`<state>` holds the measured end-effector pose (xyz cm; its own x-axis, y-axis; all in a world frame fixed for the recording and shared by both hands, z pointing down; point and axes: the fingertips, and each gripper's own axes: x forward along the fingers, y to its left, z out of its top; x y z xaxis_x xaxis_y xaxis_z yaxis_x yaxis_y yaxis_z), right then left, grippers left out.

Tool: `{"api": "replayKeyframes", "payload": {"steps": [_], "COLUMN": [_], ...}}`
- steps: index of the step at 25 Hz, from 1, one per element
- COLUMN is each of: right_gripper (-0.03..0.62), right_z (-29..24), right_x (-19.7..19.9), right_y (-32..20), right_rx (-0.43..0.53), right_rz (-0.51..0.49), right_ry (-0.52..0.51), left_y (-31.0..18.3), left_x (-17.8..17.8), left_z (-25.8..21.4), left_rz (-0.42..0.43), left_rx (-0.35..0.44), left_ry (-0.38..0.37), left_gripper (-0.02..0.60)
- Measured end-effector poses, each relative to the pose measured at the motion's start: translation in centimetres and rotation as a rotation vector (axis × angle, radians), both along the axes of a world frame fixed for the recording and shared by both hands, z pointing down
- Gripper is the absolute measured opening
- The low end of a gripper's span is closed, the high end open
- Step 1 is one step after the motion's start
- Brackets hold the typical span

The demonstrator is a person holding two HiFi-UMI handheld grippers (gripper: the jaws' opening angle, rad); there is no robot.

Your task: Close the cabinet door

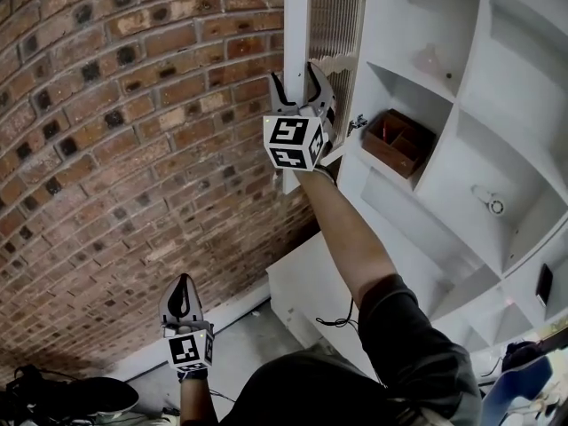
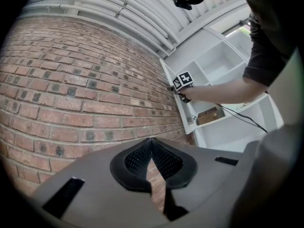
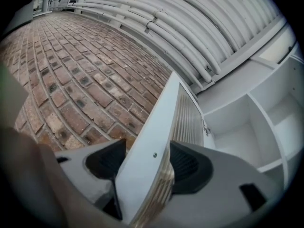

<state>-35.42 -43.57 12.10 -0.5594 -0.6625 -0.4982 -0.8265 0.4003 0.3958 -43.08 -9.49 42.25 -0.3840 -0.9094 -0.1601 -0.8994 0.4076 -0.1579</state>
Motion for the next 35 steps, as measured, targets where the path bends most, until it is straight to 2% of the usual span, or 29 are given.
{"api": "replayKeyframes", "payload": {"steps": [9,17,20,26,35], "right_gripper": [0.281,0.212,0.167,0.167,0.167], "right_z": [0.0,0.4,0.5,0.5,0.7], "right_x": [5.3,10.2,12.2,15.7,22.0], "right_y": [1.9,2.6,2.6,2.2,0.4], "right_rx": [0.008,0.030,0.037,0.034,-0.003], "right_rz": [-0.013,-0.021,-0.006,-0.005,0.002], "right_ry": [-0.011,-0.019,-0.026,-0.036,-0.109], "left_y": [-2.6,-5.5,-6.5,-8.6,-11.2], "left_x": [1.7,4.1,5.0,6.9,9.3], "left_z": [-0.1,-0.2,0.1,0.1,0.2], "left_rz": [0.100,0.207,0.243,0.303,0.365], "left_rx": [0.020,0.015,0.008,0.003,-0.007], "left_ry": [-0.005,-0.013,-0.012,-0.015,-0.022], "left_gripper": [0.002,0.002,0.002,0.002,0.002]}}
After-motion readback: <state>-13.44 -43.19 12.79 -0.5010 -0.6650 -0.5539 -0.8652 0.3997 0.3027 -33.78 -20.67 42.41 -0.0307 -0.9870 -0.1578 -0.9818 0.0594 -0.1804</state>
